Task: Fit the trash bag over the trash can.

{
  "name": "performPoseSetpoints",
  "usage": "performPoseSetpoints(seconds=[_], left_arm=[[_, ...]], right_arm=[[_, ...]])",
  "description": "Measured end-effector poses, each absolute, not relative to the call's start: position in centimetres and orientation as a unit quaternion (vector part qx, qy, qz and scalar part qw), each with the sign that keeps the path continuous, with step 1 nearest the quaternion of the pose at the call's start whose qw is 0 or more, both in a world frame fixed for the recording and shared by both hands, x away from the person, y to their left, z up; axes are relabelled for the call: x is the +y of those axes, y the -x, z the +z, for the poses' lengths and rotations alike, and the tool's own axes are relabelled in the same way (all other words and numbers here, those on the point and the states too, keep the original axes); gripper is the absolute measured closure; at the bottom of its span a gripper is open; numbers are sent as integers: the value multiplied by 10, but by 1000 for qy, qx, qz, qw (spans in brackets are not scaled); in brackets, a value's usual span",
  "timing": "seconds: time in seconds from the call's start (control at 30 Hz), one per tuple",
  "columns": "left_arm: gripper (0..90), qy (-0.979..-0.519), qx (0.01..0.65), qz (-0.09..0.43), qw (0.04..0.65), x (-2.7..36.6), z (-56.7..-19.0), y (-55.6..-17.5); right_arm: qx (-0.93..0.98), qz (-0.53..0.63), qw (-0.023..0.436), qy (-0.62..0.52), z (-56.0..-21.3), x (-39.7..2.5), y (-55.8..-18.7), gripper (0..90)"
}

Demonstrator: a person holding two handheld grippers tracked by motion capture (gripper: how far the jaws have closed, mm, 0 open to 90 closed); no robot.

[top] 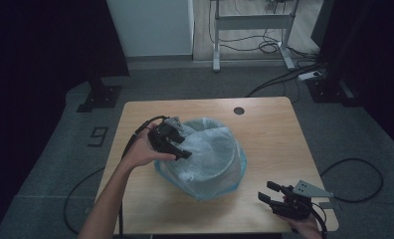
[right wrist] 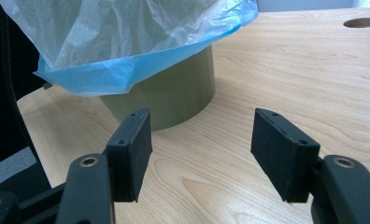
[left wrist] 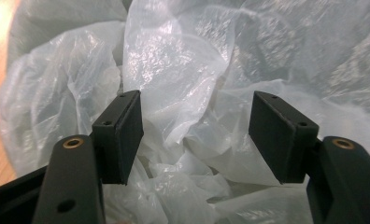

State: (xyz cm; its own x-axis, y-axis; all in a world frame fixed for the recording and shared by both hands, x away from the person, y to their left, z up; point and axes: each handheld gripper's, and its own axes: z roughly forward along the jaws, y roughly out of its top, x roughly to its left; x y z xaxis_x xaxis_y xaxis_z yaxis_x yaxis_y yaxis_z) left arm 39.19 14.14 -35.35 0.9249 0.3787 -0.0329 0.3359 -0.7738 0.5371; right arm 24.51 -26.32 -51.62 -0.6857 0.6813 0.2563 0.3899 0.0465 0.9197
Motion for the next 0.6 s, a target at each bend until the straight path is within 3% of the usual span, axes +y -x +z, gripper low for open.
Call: performPoseSetpoints(seconds=[0.4, 0.6], left_arm=[[346, -948, 191, 32, 253, 137, -363, -394], [298, -936, 189, 33, 294, 143, -353, -390]], right_arm=[[710, 580, 128, -378, -517, -266, -244, 378], [709, 581, 128, -379, -516, -267, -243, 376]])
